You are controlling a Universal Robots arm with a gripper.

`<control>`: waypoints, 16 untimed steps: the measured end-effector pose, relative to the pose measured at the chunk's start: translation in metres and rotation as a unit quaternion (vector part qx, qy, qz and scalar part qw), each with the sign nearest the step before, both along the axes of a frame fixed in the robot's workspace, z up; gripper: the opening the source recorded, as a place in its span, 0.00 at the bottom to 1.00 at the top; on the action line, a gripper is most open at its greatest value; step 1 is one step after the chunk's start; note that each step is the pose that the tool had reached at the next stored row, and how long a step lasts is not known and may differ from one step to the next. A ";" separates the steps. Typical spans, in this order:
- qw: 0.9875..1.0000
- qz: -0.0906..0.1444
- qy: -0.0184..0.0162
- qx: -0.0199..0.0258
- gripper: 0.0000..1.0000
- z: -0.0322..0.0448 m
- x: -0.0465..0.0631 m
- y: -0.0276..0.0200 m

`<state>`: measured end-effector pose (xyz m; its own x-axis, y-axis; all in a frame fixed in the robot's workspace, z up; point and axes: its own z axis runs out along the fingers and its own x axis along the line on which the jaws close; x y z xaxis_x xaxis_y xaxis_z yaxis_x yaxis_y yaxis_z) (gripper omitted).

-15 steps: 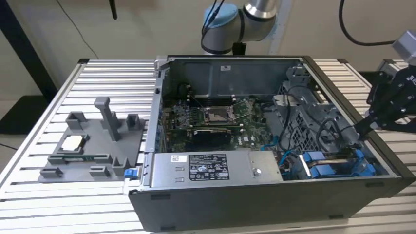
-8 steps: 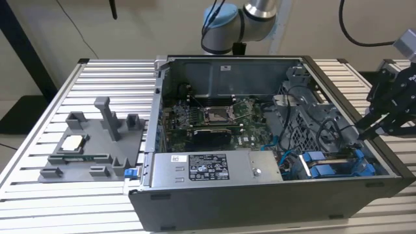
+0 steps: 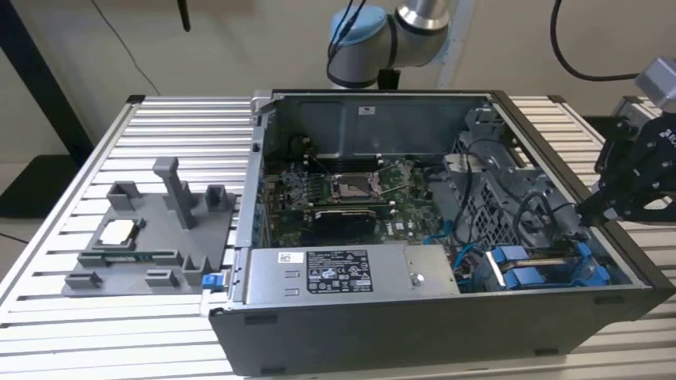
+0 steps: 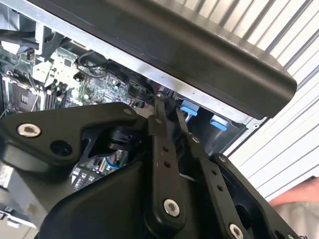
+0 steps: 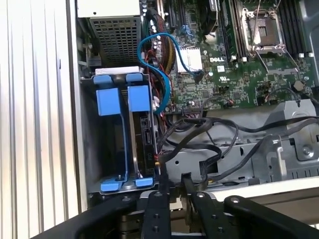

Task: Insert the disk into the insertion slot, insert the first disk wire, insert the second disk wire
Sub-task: 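Insert the second disk wire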

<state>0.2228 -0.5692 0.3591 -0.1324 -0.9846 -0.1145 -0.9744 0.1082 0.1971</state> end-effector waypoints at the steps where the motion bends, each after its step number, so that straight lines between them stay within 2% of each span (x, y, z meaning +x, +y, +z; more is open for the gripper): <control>1: 1.000 -0.001 0.000 0.003 0.22 0.0001 0.000 -0.0004; 4: 1.000 -0.003 0.000 0.010 0.20 0.0000 0.000 -0.0025; 6: 1.000 -0.003 0.000 0.013 0.20 0.0000 0.000 -0.0045; 7: 1.000 -0.004 0.000 0.014 0.16 0.0000 0.000 -0.0055; 11: 1.000 -0.005 0.001 0.017 0.16 0.0000 0.000 -0.0100; 14: 1.000 -0.006 0.001 0.019 0.16 0.0017 -0.001 -0.0107; 16: 1.000 -0.006 0.001 0.021 0.16 0.0045 -0.007 -0.0107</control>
